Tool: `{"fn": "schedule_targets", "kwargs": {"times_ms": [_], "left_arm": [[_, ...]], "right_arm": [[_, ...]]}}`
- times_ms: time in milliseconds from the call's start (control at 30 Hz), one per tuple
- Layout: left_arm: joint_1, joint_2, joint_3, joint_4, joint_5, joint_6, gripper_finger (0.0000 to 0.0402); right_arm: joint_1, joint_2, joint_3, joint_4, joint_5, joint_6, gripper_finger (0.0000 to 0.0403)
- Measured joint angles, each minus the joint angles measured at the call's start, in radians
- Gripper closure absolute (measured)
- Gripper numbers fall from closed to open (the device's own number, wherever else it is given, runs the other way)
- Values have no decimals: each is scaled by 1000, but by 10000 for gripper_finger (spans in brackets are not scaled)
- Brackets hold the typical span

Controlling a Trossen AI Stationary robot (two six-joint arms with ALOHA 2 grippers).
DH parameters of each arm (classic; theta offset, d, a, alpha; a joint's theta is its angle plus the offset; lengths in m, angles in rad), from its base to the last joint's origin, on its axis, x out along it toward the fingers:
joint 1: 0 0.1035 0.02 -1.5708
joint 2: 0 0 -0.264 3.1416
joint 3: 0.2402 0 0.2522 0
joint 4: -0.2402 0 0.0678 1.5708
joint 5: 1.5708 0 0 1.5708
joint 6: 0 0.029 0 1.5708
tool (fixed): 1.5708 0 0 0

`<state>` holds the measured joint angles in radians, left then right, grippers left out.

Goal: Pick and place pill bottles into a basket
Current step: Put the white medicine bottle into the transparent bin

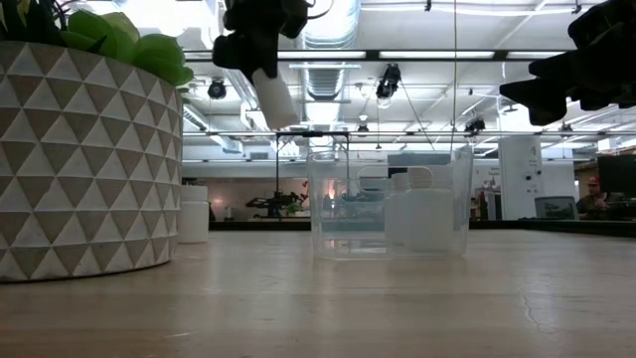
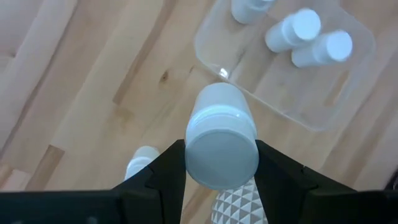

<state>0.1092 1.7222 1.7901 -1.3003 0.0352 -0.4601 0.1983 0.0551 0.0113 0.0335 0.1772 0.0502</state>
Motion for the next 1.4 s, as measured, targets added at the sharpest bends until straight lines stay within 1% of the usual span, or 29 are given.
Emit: {"fn": "schedule_targets", "kwargs": {"times_ms": [100,200,333,533,800,933,1400], "left_arm": [[0,0,0,0,-11,-55,257],[-8,0,0,1,11,-87,257],[-22,0,0,1,15,-122,257],[-23,8,-1,17,-6,-208,257],[-32,28,6,67,-17,-229,257],[-37,57,28,120,-1,-257,257],[-47,218,183,113,4,-231,257]], "right_arm": [[0,0,0,0,0,1,142],[0,0,0,0,0,0,142],[0,0,0,0,0,0,142],[0,0,0,0,0,1,142],[0,0,0,0,0,1,142],[0,0,0,0,0,0,142],[0,0,0,0,1,1,142]]}}
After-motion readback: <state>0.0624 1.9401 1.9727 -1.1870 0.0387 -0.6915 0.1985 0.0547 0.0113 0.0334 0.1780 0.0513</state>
